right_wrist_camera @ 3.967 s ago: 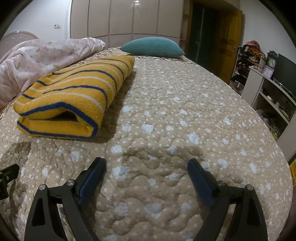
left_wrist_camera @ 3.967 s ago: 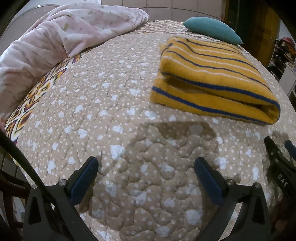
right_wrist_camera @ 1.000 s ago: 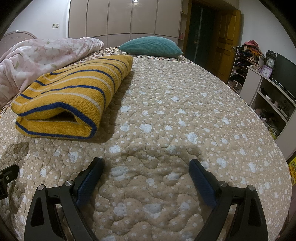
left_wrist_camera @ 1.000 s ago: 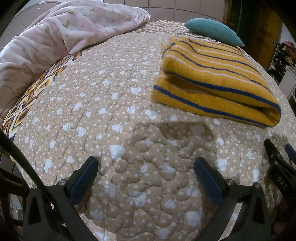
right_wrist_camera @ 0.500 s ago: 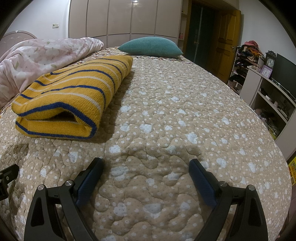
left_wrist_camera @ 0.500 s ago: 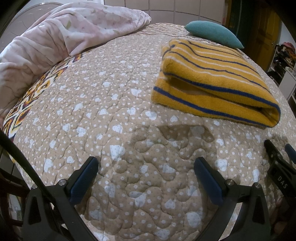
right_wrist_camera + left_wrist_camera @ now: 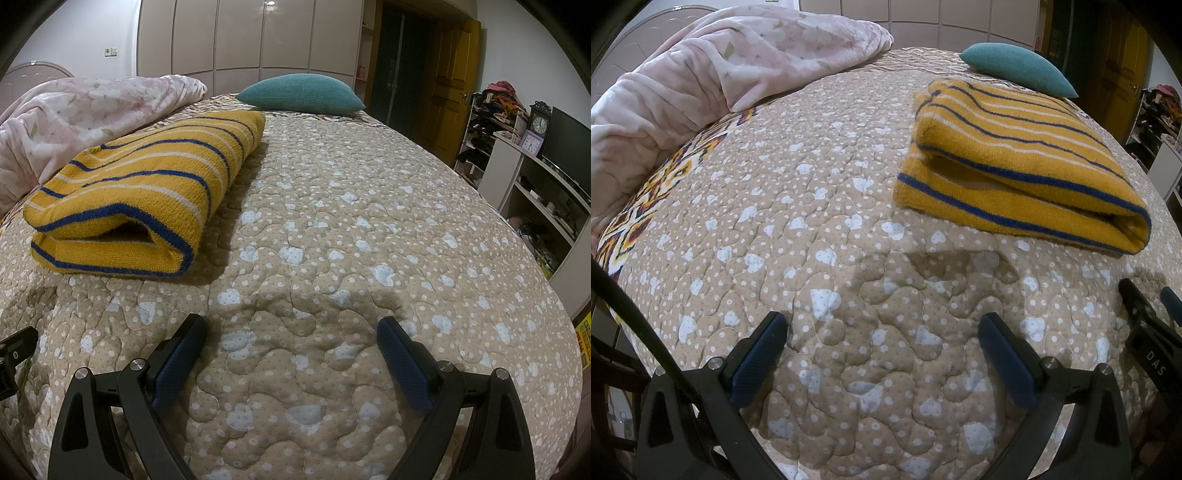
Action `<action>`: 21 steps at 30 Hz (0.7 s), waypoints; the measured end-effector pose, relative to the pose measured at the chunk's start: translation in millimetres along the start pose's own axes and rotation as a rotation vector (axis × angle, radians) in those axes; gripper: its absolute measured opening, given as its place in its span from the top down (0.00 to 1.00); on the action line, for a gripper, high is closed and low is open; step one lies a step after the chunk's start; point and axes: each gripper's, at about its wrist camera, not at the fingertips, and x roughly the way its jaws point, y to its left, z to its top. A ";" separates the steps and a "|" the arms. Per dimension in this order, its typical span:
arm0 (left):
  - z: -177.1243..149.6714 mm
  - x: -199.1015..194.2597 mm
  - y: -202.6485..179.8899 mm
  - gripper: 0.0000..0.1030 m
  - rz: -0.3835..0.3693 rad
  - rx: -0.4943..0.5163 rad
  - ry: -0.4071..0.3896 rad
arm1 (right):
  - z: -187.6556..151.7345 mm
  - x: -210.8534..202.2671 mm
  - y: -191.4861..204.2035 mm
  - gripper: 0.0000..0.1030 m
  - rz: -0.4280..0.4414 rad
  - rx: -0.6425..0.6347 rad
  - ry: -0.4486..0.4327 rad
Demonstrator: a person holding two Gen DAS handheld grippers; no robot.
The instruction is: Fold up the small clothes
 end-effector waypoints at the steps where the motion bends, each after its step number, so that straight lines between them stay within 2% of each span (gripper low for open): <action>1: 0.7 0.2 -0.3 0.00 0.000 0.000 0.000 | 0.0 0.1 -0.1 0.07 0.000 0.000 0.000; 21: 4.5 2.8 3.2 0.00 -0.007 -0.025 -0.018 | -0.3 -0.2 1.9 0.07 -0.007 -0.001 0.000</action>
